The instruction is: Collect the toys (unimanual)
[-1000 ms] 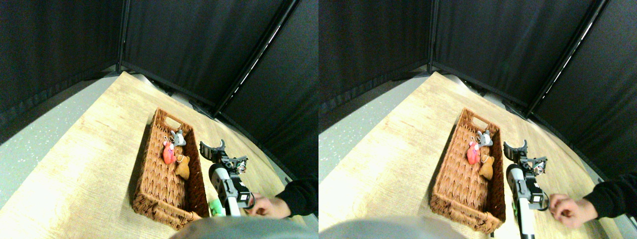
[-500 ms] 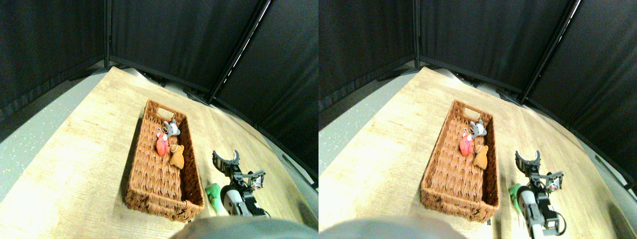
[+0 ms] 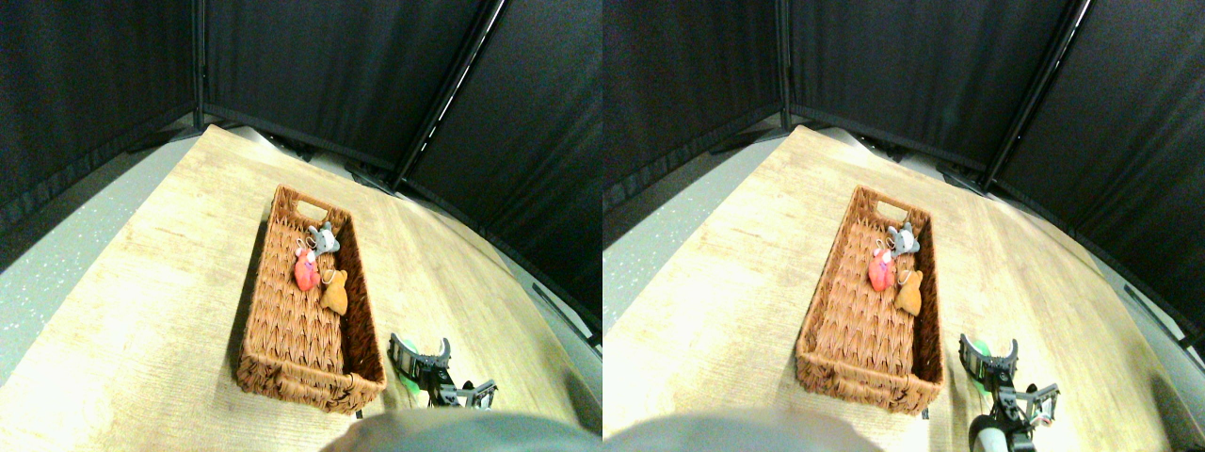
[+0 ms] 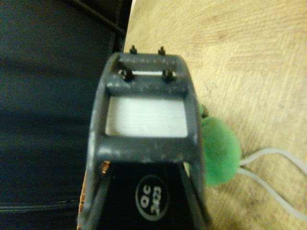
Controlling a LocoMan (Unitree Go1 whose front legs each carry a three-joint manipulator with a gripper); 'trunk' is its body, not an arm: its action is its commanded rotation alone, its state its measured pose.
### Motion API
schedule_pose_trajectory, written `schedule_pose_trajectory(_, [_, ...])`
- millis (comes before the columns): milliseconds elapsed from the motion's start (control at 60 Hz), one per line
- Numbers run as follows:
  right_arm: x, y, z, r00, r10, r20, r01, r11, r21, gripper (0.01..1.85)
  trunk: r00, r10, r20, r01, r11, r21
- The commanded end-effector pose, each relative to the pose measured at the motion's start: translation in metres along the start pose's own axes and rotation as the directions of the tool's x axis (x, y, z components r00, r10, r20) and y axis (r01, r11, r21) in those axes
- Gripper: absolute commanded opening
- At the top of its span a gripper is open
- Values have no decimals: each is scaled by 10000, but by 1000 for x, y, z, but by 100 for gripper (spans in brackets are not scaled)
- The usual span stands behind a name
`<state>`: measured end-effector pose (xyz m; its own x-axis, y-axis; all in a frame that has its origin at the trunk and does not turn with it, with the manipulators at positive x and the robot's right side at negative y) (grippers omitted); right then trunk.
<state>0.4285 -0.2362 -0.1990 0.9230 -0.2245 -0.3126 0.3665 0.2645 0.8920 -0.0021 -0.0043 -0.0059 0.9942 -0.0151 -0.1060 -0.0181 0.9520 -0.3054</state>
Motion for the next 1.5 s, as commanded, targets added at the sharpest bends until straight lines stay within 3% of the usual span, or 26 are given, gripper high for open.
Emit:
schedule_pose_trajectory(17, [-1,2,5,9996,272,123,-275,9993,252,89,10000,33,-67,-34,9999,-125])
schedule_pose_trajectory(283, [21,-33,18,9976,-687,83,680,9952,697,82,10000,31,-61,-32,9999,-109])
schedule_pose_trajectory(450, [36,-45,20,9901,-1400,-85,1403,9868,815,81,9999,89,-103,-90,9998,-189])
schedule_pose_trajectory(600, [44,-50,19,9877,-1561,-56,1560,9831,955,75,9998,141,-117,-143,9997,-215])
schedule_pose_trajectory(650, [44,-47,15,9902,-1387,142,1365,9852,1036,44,9998,156,-96,-159,9995,-257])
schedule_pose_trajectory(667, [44,-47,15,9902,-1387,142,1365,9852,1036,44,9998,156,-96,-159,9995,-257])
schedule_pose_trajectory(683, [45,-45,15,9917,-1265,224,1233,9861,1116,18,9998,178,-92,-181,9995,-263])
schedule_pose_trajectory(733, [46,-44,14,9928,-1119,432,1057,9865,1254,6,9998,178,-92,-181,9995,-263])
schedule_pose_trajectory(767, [46,-42,13,9906,-1097,818,1003,9888,1106,6,9998,178,-92,-181,9995,-263])
schedule_pose_trajectory(967, [47,-34,14,9929,-685,969,608,9949,802,6,9998,157,-95,-159,9996,-236])
schedule_pose_trajectory(1117, [44,-14,15,9941,-196,1071,166,9994,295,6,9999,133,-71,-135,9997,-204])
schedule_pose_trajectory(1300, [44,20,8,9970,765,105,-763,9970,-127,6,9999,113,32,-112,9995,-288])
schedule_pose_trajectory(1500, [48,58,-13,9838,1422,-1089,-1499,9865,-660,6,9996,256,83,-252,9985,-491])
